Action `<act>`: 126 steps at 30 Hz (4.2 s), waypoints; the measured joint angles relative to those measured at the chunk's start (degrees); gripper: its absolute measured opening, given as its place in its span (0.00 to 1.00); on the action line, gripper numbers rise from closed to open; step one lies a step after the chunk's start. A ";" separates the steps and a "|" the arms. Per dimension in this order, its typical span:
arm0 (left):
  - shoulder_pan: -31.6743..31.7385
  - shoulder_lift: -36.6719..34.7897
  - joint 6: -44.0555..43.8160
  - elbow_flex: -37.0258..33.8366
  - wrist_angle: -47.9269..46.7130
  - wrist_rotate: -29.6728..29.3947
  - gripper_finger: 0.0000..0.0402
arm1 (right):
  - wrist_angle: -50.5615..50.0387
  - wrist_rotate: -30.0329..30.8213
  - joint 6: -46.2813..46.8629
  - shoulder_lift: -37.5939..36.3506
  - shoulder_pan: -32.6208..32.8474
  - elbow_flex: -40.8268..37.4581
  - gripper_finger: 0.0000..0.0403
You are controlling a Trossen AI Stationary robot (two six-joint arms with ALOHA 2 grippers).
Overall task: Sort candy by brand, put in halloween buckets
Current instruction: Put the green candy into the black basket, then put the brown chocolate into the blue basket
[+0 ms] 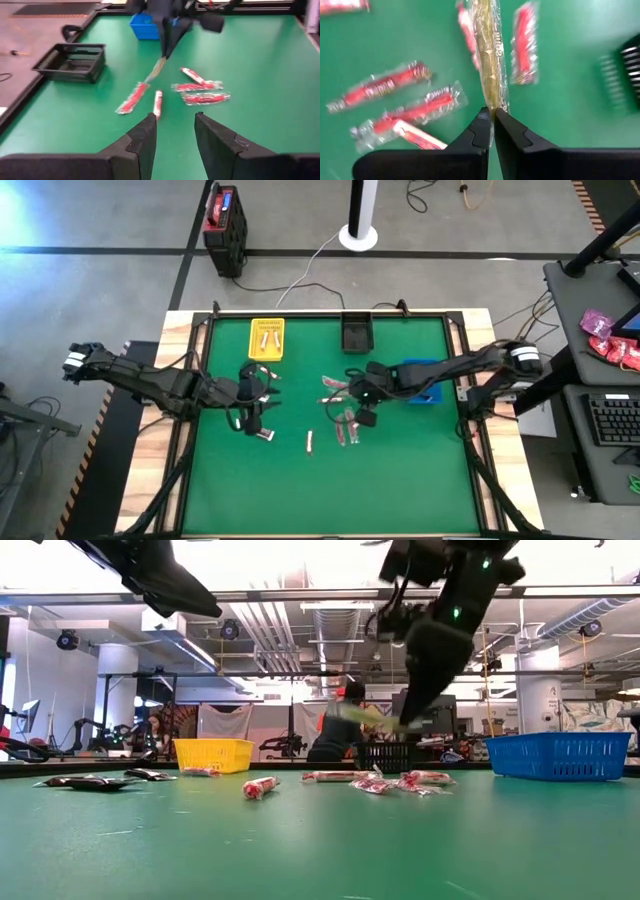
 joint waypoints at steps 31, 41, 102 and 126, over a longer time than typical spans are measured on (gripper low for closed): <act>0.02 0.00 -0.15 0.00 0.04 -6.40 0.29 | 6.59 8.34 14.05 0.22 -24.46 0.14 0.03; 0.02 0.00 -0.15 0.00 0.04 -6.44 0.29 | 13.30 8.36 12.69 2.51 -24.92 0.19 0.03; -3.48 30.76 -1.82 0.28 -18.12 15.01 0.53 | 8.05 13.39 7.63 -11.46 -2.14 -0.76 0.42; -3.41 26.98 0.41 0.66 -16.28 14.67 0.16 | 9.11 13.36 6.60 -9.82 -0.69 -2.25 0.42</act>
